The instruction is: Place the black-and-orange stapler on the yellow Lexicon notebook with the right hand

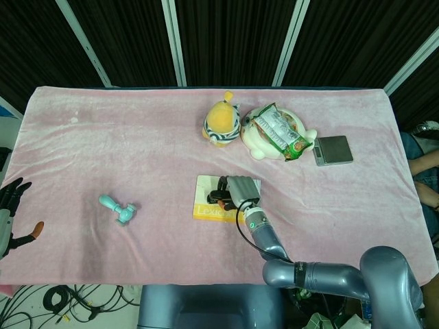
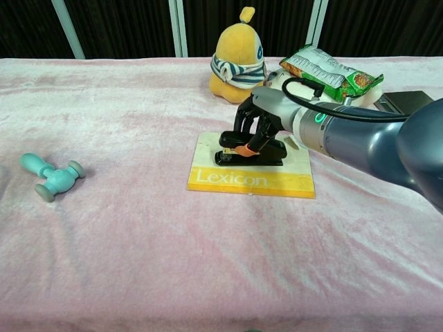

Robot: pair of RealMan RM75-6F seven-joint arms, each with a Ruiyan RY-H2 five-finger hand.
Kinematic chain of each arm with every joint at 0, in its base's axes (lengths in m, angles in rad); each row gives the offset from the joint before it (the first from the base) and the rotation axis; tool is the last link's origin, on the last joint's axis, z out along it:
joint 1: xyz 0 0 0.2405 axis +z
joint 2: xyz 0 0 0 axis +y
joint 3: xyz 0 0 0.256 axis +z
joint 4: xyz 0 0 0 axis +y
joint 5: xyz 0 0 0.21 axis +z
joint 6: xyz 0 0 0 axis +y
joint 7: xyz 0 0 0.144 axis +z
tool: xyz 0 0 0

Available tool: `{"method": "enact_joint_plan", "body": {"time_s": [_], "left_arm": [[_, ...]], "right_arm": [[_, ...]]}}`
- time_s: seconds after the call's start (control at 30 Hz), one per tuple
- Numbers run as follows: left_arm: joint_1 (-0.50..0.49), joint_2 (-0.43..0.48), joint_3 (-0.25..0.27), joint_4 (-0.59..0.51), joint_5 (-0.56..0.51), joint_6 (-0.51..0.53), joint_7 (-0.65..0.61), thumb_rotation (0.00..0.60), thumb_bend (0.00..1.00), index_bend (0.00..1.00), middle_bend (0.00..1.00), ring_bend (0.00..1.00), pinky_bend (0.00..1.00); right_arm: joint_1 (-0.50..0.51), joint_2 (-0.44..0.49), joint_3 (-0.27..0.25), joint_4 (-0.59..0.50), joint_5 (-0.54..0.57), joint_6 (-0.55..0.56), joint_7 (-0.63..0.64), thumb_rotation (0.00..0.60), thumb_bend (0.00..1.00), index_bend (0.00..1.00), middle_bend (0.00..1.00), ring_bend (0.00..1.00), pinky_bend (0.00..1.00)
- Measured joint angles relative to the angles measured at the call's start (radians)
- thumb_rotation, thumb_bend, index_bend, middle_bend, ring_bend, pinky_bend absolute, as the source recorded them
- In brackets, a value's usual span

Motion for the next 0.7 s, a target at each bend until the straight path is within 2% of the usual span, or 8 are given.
{"method": "enact_joint_plan", "body": {"time_s": [0.1, 0.23, 0.5, 0.63, 0.7], "left_arm": [[0.0, 0.001, 0.0, 0.001, 0.0, 0.0, -0.001, 0.6, 0.31, 0.11, 0.01, 0.0, 0.11], [0.0, 0.001, 0.001, 0.002, 0.0, -0.001, 0.001, 0.6, 0.31, 0.11, 0.01, 0.0, 0.11], [0.0, 0.002, 0.0, -0.001, -0.002, 0.001, 0.003, 0.6, 0.31, 0.11, 0.01, 0.0, 0.11], [0.0, 0.002, 0.0, 0.001, -0.002, 0.001, 0.004, 0.6, 0.31, 0.11, 0.01, 0.0, 0.11], [0.001, 0.002, 0.0, 0.001, -0.002, 0.002, 0.004, 0.6, 0.31, 0.11, 0.01, 0.0, 0.11]], "right_arm": [[-0.002, 0.0, -0.002, 0.002, -0.004, 0.013, -0.012, 0.6, 0.33, 0.48, 0.36, 0.39, 0.41], [-0.005, 0.001, -0.005, -0.001, 0.01, 0.018, -0.031, 0.6, 0.31, 0.36, 0.27, 0.31, 0.35], [-0.001, 0.002, -0.002, -0.024, 0.053, 0.03, -0.083, 0.6, 0.29, 0.27, 0.17, 0.23, 0.25], [0.0, 0.002, -0.001, -0.029, 0.064, 0.032, -0.094, 0.6, 0.28, 0.19, 0.11, 0.16, 0.16], [-0.001, 0.008, 0.0, -0.039, 0.071, 0.034, -0.102, 0.6, 0.28, 0.18, 0.11, 0.15, 0.13]]}}
